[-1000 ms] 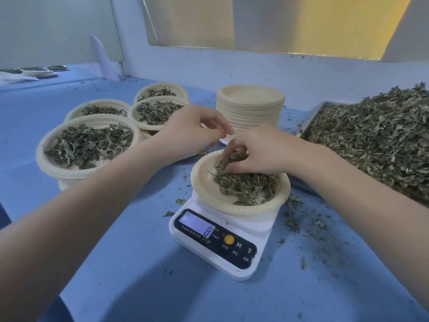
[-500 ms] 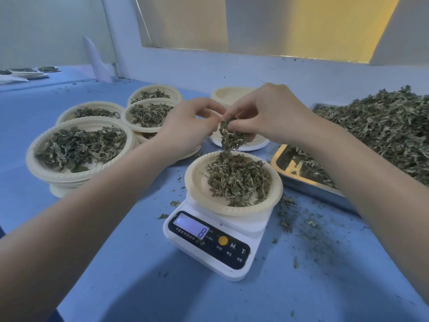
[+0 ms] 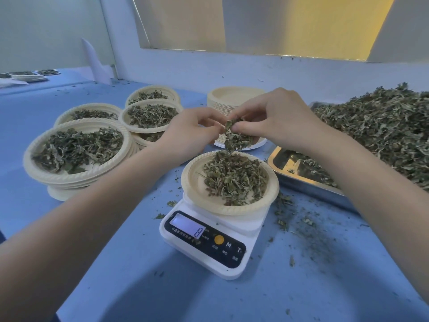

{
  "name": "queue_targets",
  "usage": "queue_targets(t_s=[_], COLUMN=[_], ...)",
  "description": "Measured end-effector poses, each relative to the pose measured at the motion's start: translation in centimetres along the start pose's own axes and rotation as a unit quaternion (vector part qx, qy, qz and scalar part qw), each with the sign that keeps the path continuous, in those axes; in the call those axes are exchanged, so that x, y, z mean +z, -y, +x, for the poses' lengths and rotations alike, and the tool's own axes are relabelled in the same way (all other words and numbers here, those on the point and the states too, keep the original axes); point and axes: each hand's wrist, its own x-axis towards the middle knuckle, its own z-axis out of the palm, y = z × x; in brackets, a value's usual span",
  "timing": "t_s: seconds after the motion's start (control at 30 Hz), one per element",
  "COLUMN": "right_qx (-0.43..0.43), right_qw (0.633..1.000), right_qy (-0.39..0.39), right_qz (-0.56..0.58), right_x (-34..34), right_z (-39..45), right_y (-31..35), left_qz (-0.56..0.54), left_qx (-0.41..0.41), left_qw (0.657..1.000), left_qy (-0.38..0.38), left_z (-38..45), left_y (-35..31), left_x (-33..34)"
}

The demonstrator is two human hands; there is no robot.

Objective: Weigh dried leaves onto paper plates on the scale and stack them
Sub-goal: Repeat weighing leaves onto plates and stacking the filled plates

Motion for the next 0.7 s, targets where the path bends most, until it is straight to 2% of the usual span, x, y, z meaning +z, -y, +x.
queue_targets(t_s=[0.2,0.7], right_qx=[-0.010,0.073], right_qw=[0.999,0.986], right_qy=[-0.029,-0.085], right_qz=[-0.010,-0.127], right_x=[-0.6,-5.7], right_z=[-1.0,-4.4], right_y=[-1.4,-8.4], left_qz=[0.013,0.064], left_qx=[0.006,0.050], left_qw=[0.999,0.990], left_qy=[0.030,0.117], left_z=[0.6,3.6], left_y=[-1.1,-5.3], left_x=[1.6,10.5])
